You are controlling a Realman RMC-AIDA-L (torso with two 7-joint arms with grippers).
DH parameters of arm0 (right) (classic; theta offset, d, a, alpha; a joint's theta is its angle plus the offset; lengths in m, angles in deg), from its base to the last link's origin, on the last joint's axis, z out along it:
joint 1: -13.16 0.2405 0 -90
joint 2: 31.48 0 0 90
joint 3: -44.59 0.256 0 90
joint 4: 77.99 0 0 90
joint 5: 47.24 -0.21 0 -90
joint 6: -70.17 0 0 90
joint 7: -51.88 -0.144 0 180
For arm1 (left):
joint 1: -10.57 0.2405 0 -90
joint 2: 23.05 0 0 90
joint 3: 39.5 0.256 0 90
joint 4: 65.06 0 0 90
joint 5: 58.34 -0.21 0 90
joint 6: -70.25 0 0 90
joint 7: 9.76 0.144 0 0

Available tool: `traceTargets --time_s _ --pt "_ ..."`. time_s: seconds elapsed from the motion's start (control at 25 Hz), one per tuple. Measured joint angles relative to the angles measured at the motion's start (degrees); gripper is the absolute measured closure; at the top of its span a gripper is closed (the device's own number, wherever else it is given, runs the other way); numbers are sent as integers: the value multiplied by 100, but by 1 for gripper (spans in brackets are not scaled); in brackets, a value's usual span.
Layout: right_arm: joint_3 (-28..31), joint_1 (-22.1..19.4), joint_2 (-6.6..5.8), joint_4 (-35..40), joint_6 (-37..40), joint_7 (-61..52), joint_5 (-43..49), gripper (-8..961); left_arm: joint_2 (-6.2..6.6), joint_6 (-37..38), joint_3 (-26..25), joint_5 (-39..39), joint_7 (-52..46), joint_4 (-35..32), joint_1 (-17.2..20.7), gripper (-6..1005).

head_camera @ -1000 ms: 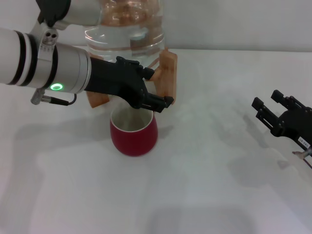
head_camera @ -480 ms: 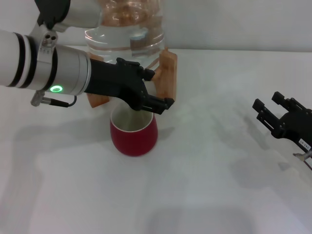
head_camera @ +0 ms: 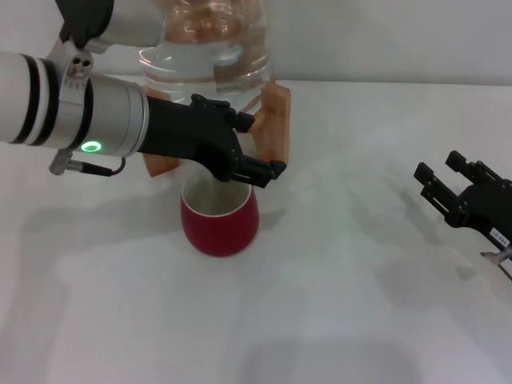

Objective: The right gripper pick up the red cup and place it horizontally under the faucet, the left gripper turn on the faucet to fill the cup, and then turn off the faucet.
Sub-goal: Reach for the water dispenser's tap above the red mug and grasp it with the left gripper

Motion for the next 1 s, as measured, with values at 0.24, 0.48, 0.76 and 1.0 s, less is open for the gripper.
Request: traceTargets --time_s 0.24,0.48,0.76,1.0 --pt "-8 -7 0 0 -14 9 6 347 0 56 0 14 65 -113 111 141" --pt "-9 -12 0 0 -25 8 9 347 -7 144 -7 141 145 -142 154 142" --pt "-9 -33 0 0 -38 0 9 347 -9 249 -52 530 476 -158 272 141" --pt "-9 -43 -1 0 -39 0 9 347 -9 367 -32 964 774 -165 490 141"
